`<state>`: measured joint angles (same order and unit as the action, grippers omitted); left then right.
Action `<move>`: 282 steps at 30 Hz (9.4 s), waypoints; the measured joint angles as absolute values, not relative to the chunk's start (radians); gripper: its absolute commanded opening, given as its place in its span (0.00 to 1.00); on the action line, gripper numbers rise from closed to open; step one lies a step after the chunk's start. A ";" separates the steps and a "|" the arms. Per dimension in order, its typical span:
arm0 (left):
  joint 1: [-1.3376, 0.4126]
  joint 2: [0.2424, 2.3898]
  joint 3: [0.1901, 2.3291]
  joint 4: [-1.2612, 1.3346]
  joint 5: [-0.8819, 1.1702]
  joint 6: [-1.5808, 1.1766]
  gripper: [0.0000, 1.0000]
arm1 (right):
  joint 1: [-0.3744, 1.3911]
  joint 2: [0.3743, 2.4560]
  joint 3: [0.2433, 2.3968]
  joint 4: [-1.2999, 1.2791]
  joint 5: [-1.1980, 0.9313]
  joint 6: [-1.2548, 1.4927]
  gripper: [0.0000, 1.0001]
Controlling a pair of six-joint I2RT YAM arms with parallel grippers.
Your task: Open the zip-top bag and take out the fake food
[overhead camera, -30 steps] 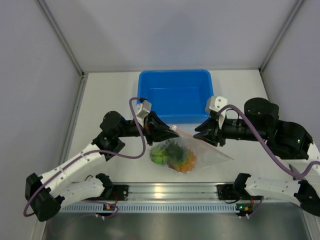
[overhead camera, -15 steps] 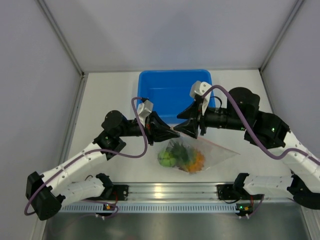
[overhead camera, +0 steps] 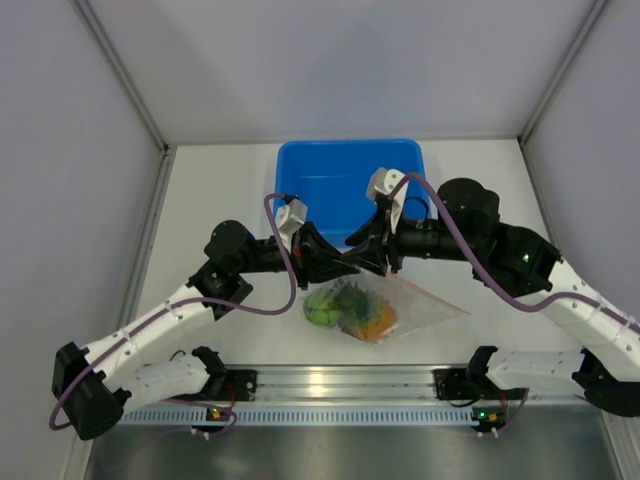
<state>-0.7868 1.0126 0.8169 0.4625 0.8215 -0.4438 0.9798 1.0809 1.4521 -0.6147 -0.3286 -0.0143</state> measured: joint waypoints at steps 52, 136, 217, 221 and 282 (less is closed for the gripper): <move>-0.799 0.881 0.728 0.274 -0.117 -0.517 0.00 | 0.980 0.686 1.224 -0.855 -0.019 -0.020 0.02; -0.780 1.178 0.989 0.320 0.398 -0.573 0.63 | 0.980 1.033 1.549 -1.094 0.121 0.007 0.00; -1.168 0.944 1.105 -0.653 -0.487 -0.867 0.46 | 1.172 1.286 1.539 -1.062 0.722 0.500 0.00; -1.167 0.929 1.142 -0.664 -0.478 -0.834 0.44 | 1.215 1.353 1.600 -1.063 0.764 0.522 0.00; -1.200 1.510 1.044 -0.329 -0.599 -1.046 0.73 | 1.366 1.053 1.159 -0.802 0.952 0.771 0.00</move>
<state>-1.2003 1.5097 1.0435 -0.3294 -0.5995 -1.0462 1.3663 1.0527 1.1595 -0.8021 0.9520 0.7708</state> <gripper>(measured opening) 0.802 0.009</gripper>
